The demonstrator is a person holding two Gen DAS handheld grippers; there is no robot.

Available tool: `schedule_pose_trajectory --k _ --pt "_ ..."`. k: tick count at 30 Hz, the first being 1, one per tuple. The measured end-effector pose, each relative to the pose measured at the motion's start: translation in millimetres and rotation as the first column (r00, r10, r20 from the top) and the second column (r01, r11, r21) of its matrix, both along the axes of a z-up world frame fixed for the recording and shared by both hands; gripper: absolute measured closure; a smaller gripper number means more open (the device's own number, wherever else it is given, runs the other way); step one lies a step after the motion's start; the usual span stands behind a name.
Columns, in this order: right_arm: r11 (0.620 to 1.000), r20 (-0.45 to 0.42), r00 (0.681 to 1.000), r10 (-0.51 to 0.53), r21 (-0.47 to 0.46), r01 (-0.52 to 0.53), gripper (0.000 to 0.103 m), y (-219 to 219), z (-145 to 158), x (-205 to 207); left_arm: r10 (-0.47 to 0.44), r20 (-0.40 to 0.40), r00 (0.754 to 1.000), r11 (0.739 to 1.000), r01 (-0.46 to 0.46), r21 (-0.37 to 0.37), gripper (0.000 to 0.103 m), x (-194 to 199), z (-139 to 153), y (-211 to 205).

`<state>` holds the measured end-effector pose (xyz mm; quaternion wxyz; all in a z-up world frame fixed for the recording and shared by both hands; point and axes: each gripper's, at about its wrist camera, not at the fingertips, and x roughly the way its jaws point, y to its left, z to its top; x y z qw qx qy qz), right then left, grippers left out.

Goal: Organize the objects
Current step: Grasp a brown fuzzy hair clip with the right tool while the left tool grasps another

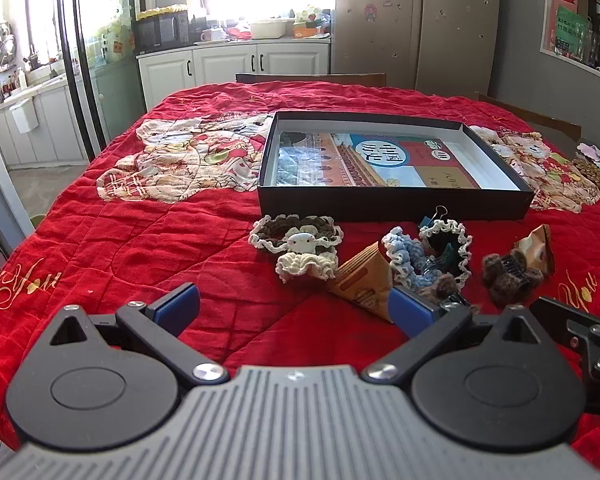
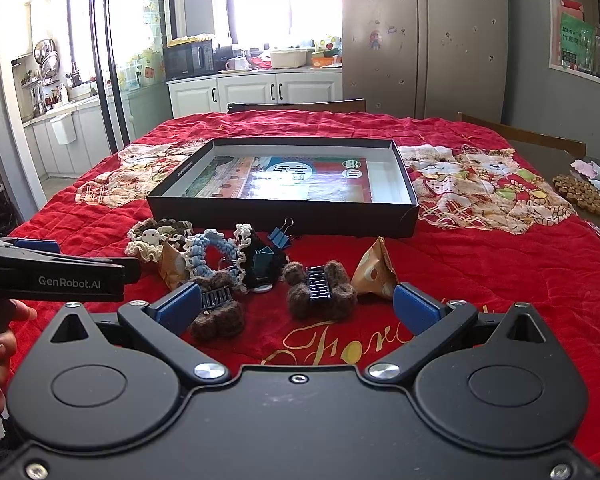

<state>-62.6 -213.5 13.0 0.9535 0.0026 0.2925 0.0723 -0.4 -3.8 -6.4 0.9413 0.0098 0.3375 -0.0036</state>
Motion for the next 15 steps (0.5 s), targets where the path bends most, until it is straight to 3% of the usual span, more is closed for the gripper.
schedule_pose_trajectory --k 12,15 --pt "1.0 -0.008 1.0 -0.001 0.007 0.001 0.001 0.2 -6.1 1.6 -0.018 -0.008 1.0 1.0 0.018 0.003 0.0 1.7 -2.5 -2.0" --pt "1.0 -0.005 1.0 0.005 0.01 -0.005 0.006 -0.8 -6.8 2.0 -0.045 -0.009 0.999 0.999 0.045 -0.002 0.0 3.4 -4.4 -1.7"
